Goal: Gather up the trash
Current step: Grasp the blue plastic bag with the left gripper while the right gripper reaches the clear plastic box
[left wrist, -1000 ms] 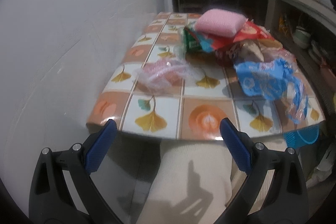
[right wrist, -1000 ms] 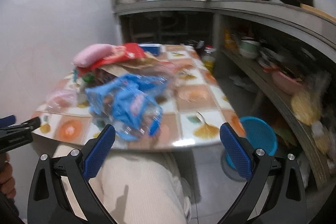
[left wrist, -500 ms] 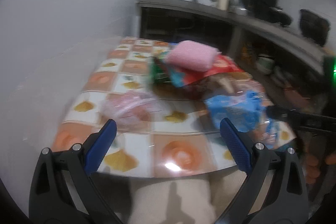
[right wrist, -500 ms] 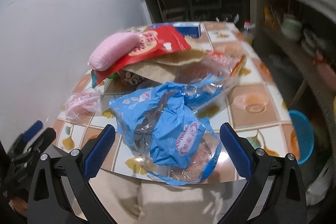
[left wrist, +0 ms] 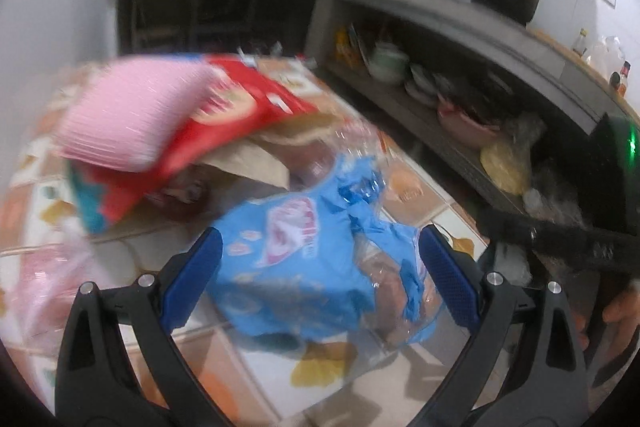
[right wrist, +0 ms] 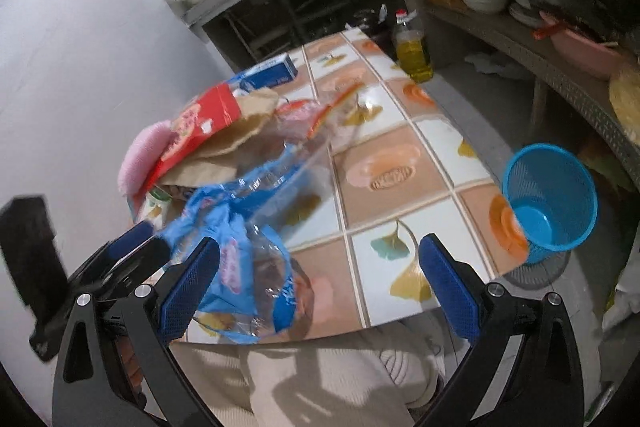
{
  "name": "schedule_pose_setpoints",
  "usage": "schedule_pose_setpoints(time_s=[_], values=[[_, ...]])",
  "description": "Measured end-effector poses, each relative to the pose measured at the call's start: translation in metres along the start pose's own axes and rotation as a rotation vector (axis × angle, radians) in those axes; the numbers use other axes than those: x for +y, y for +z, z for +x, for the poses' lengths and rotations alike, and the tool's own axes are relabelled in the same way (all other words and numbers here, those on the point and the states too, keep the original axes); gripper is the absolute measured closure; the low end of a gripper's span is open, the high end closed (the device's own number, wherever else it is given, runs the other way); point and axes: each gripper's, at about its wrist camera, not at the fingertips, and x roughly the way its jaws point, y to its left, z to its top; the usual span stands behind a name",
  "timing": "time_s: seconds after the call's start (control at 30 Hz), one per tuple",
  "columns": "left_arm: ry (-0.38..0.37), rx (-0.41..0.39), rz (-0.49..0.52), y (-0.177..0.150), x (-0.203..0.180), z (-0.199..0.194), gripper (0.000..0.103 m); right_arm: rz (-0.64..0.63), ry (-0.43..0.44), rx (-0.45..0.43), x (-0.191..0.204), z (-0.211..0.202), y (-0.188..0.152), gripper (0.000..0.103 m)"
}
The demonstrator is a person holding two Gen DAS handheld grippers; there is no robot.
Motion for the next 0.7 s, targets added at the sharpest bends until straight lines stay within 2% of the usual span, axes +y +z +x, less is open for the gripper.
schedule_pose_setpoints(time_s=[0.13, 0.23, 0.3, 0.37, 0.6, 0.67, 0.7], values=[[0.019, 0.09, 0.015, -0.003, 0.0, 0.027, 0.008, 0.01, 0.02, 0.029, -0.007, 0.016, -0.004, 0.006], [0.052, 0.111, 0.058, -0.007, -0.001, 0.034, 0.008, 0.013, 0.032, 0.046, -0.009, 0.024, -0.007, 0.006], [0.068, 0.114, 0.088, -0.009, -0.004, 0.036, 0.013, 0.021, 0.039, 0.055, -0.012, 0.028, -0.008, 0.006], [0.085, 0.128, 0.119, -0.011, -0.008, 0.033, 0.03, 0.028, 0.046, 0.061, -0.015, 0.031, -0.009, 0.006], [0.12, 0.197, 0.147, -0.023, -0.01, 0.033, 0.059, 0.037, 0.056, 0.049, -0.021, 0.03, -0.007, 0.006], [0.125, 0.199, 0.158, -0.024, -0.012, 0.032, 0.074, 0.039, 0.056, 0.042, -0.022, 0.028, -0.007, 0.006], [0.128, 0.199, 0.164, -0.025, -0.013, 0.029, 0.077, 0.038, 0.056, 0.038, -0.023, 0.026, -0.007, 0.006]])
